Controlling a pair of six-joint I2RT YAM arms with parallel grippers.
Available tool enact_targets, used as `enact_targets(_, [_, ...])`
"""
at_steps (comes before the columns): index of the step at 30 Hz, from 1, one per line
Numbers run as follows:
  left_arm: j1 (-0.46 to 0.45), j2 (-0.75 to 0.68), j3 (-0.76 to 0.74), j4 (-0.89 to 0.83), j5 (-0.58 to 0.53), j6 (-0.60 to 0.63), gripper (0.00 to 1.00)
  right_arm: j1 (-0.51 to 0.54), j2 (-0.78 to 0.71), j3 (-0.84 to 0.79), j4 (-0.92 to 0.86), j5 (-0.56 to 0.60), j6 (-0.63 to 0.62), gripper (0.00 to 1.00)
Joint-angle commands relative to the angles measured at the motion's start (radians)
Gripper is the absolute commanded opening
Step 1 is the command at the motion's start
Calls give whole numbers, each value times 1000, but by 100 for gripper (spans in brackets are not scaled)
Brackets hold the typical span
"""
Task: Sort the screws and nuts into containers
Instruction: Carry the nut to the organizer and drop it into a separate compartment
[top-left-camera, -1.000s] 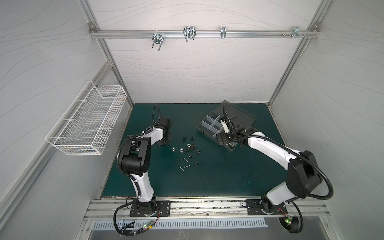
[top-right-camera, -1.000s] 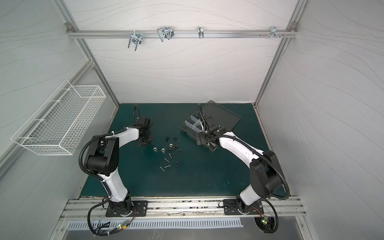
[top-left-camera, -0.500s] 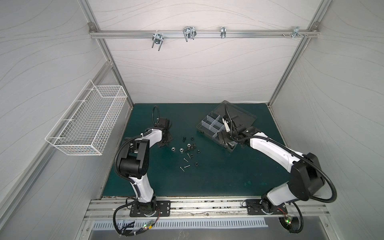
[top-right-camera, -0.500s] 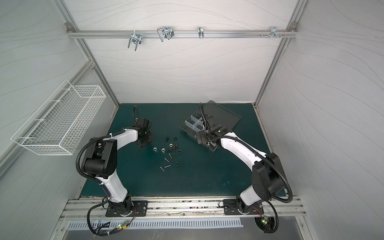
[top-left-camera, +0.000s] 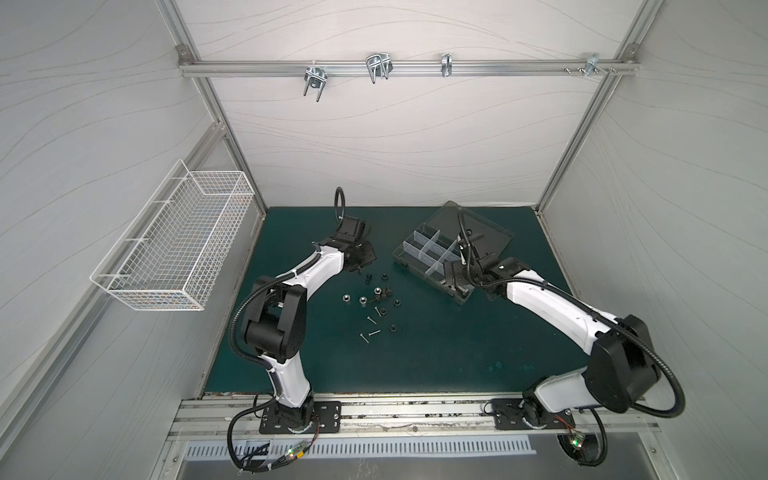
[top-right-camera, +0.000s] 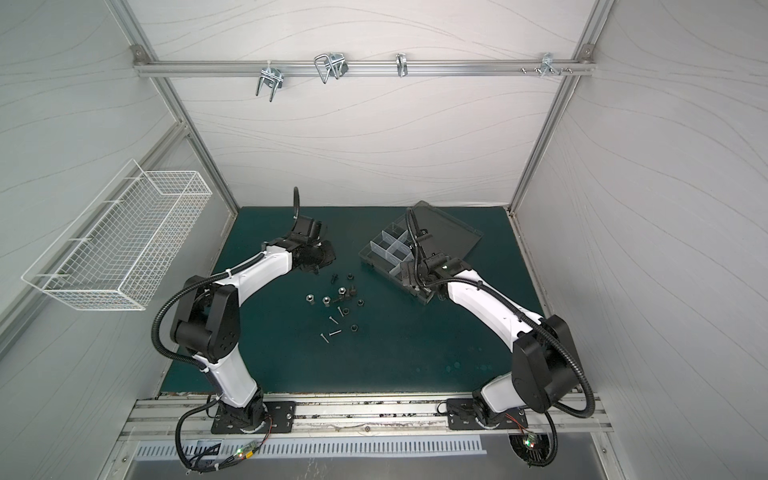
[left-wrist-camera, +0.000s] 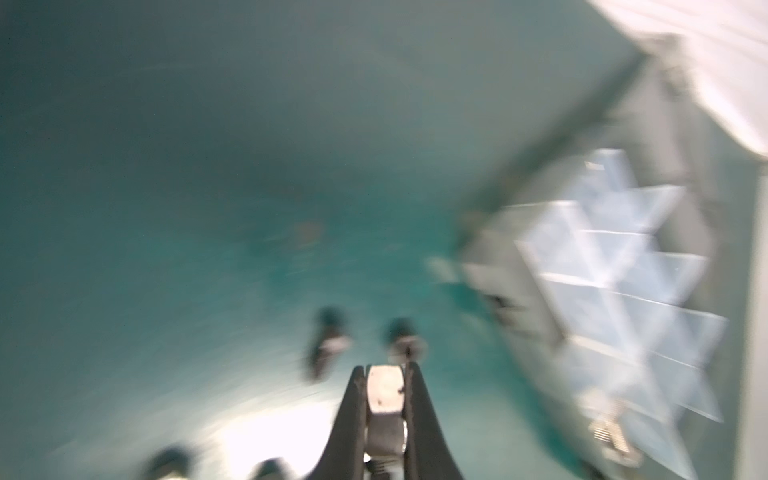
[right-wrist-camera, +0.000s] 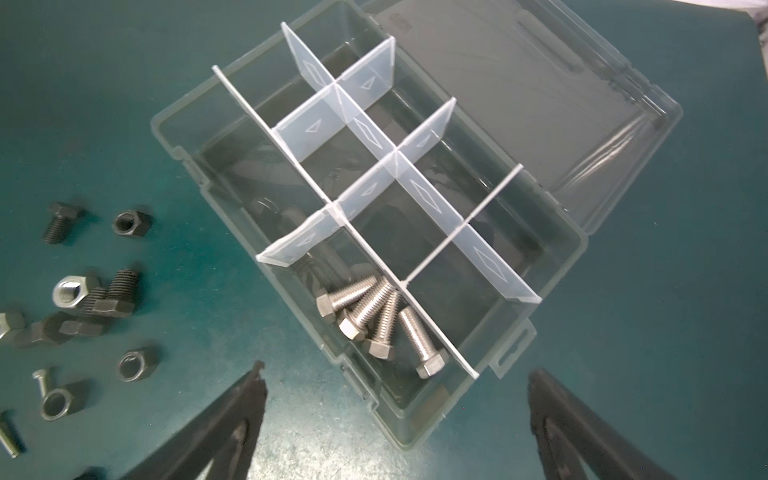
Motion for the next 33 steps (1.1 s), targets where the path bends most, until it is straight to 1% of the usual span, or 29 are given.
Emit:
enact_targets(1, [-48,77,126,30,47,-17,1,-6,-47,-16,5,32,43,99])
enact_targets(7, [-108,206,329,13,95,-10,1,-9,-63,-39,-8,46,62,99])
enact_targets(17, [-166,378,548,12,140,2,1,-11,-92,-70,-4,69,89,99])
enact_targets(23, [-168,481,672,-29,138,23,1,-11,-121,-95,9,65,91,99])
enact_targets(28, [-168,541,734,-48,129,34,2,-11,-163,-131,33,64,89,99])
enact_targets(31, [-168,578,770,-58,130,47,4,-13,-171,-136,34,58,93,99])
enact_targets(33, [-168,604,805,-67,138,59,7,-13,-170,-136,32,54,97,99])
